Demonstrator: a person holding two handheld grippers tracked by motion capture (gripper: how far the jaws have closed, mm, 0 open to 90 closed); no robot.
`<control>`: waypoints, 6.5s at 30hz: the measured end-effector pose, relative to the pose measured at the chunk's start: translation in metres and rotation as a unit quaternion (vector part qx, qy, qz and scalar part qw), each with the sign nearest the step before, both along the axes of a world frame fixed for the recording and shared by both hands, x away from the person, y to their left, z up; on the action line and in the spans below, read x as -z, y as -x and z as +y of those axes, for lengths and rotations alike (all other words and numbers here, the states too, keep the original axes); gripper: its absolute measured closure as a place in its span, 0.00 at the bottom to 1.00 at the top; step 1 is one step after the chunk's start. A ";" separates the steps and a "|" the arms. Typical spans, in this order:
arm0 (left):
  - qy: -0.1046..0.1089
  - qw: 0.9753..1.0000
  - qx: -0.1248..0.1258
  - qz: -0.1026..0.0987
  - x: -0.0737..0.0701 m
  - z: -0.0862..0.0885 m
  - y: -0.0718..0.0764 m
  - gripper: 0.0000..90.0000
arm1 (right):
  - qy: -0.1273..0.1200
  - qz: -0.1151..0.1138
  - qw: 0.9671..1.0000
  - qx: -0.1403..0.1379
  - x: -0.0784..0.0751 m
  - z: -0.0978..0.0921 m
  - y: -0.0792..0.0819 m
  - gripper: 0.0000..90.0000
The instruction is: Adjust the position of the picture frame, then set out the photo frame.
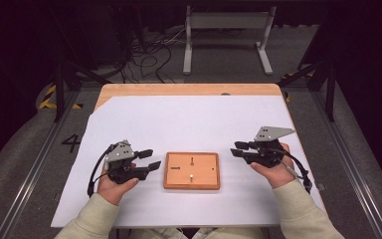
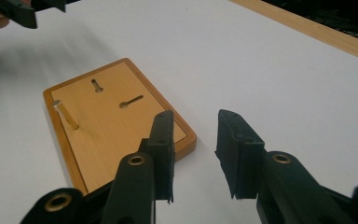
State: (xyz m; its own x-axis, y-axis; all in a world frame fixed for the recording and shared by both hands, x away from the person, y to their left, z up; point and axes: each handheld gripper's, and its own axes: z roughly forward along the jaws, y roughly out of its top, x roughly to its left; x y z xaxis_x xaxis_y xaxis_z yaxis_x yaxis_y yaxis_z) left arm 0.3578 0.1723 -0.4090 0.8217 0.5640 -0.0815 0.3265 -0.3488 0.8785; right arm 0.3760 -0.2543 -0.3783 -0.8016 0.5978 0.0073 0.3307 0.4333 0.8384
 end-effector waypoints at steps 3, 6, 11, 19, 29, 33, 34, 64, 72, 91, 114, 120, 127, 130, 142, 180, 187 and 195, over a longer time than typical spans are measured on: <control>-0.001 1.000 -0.001 -0.003 0.000 -0.003 -0.001 0.46 | -0.006 0.000 1.000 -0.001 0.002 -0.005 0.005 0.72; 0.000 1.000 0.001 -0.004 -0.001 -0.004 -0.002 0.45 | -0.011 0.000 1.000 0.006 0.005 -0.013 0.008 0.70; 0.022 1.000 -0.018 -0.003 -0.002 -0.003 -0.009 0.42 | -0.026 -0.005 0.999 0.019 0.008 -0.020 0.010 0.67; 0.046 0.998 -0.037 0.002 0.000 -0.003 -0.017 0.38 | -0.027 -0.003 0.999 0.022 0.016 -0.018 0.006 0.66; 0.046 0.999 0.011 0.007 0.000 -0.031 -0.012 0.35 | -0.028 -0.002 0.999 0.024 0.018 -0.018 0.006 0.66; 0.051 0.998 0.030 0.019 0.004 -0.041 -0.015 0.35 | -0.026 0.001 0.999 0.023 0.019 -0.017 0.005 0.67; 0.053 0.998 0.034 0.025 0.006 -0.044 -0.016 0.36 | -0.026 0.002 0.999 0.022 0.019 -0.017 0.005 0.67; -0.028 0.989 0.135 0.057 0.041 -0.095 -0.005 0.55 | -0.025 0.004 0.999 0.024 0.020 -0.017 0.005 0.67; -0.046 0.987 0.148 0.050 0.040 -0.096 -0.007 0.79 | -0.025 0.005 0.999 0.024 0.020 -0.017 0.006 0.67; -0.052 0.986 0.155 0.022 0.042 -0.100 -0.001 0.93 | -0.026 0.007 0.999 0.023 0.020 -0.015 0.005 0.67; -0.135 0.967 0.144 -0.163 0.043 -0.110 0.021 0.93 | -0.025 0.004 0.999 0.023 0.019 -0.015 0.006 0.67; -0.128 0.968 0.150 -0.157 0.046 -0.106 0.022 0.93 | -0.025 0.005 0.999 0.023 0.019 -0.015 0.006 0.67; -0.139 0.956 0.169 -0.198 0.049 -0.104 0.029 0.93 | -0.022 0.002 1.000 0.015 0.017 -0.011 0.008 0.67; -0.149 0.947 0.179 -0.220 0.050 -0.103 0.033 0.93 | -0.020 0.013 1.000 0.007 0.017 -0.008 0.007 0.66; -0.164 0.934 0.192 -0.253 0.051 -0.102 0.037 0.93 | -0.012 0.056 0.998 -0.020 0.020 0.012 -0.003 0.47; 0.027 0.975 0.206 -0.082 0.016 -0.058 0.027 0.65 | -0.023 0.154 0.986 -0.060 0.041 0.056 -0.030 0.48; 0.093 0.982 0.142 -0.086 -0.004 -0.025 0.017 0.61 | -0.003 0.102 0.992 -0.075 0.034 0.059 -0.017 0.50; 0.146 0.982 0.054 -0.105 -0.005 0.002 0.009 0.60 | 0.029 0.032 0.992 -0.116 0.023 0.056 0.005 0.57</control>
